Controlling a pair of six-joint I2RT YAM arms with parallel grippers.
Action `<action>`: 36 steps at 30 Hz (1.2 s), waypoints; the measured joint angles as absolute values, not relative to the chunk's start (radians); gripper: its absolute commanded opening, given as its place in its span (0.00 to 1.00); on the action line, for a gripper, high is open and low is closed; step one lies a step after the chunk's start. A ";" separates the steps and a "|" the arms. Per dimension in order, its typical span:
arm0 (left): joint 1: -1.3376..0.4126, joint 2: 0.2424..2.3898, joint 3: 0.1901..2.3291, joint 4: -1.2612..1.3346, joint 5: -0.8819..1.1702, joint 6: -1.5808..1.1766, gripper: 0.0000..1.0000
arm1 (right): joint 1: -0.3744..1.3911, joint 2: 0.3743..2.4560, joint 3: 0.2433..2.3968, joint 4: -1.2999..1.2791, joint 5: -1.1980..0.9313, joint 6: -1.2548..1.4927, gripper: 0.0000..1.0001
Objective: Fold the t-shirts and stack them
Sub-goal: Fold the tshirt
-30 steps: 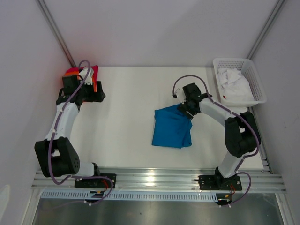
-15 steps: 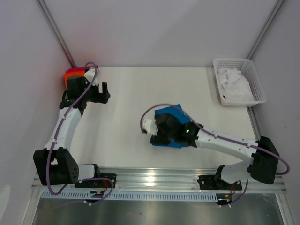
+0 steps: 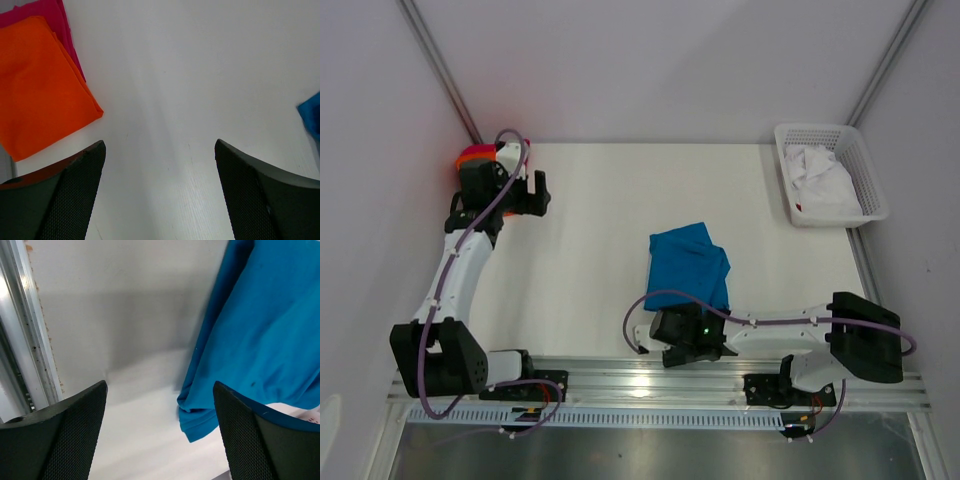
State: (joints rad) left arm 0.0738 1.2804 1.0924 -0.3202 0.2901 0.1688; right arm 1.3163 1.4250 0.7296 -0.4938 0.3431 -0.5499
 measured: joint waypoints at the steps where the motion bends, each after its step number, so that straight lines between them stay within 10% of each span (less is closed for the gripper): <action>1: 0.071 1.276 1.092 -0.314 0.290 0.173 0.93 | 1.317 1.423 0.729 -0.490 0.344 -0.550 0.88; 7: -0.087 1.049 0.906 -0.224 0.288 0.300 0.99 | 1.153 1.420 0.782 -0.504 0.255 -0.537 0.88; 17: -0.932 1.087 0.825 -0.265 0.026 0.524 0.99 | 0.189 1.600 1.370 -0.416 -0.102 -0.392 0.88; 26: -1.412 1.416 0.736 -0.239 -0.117 0.577 0.99 | 0.170 1.733 1.388 -0.454 -0.115 -0.348 0.87; 36: -1.459 1.637 0.765 -0.010 -0.239 0.632 0.99 | 0.183 1.734 1.358 -0.423 -0.079 -0.340 0.87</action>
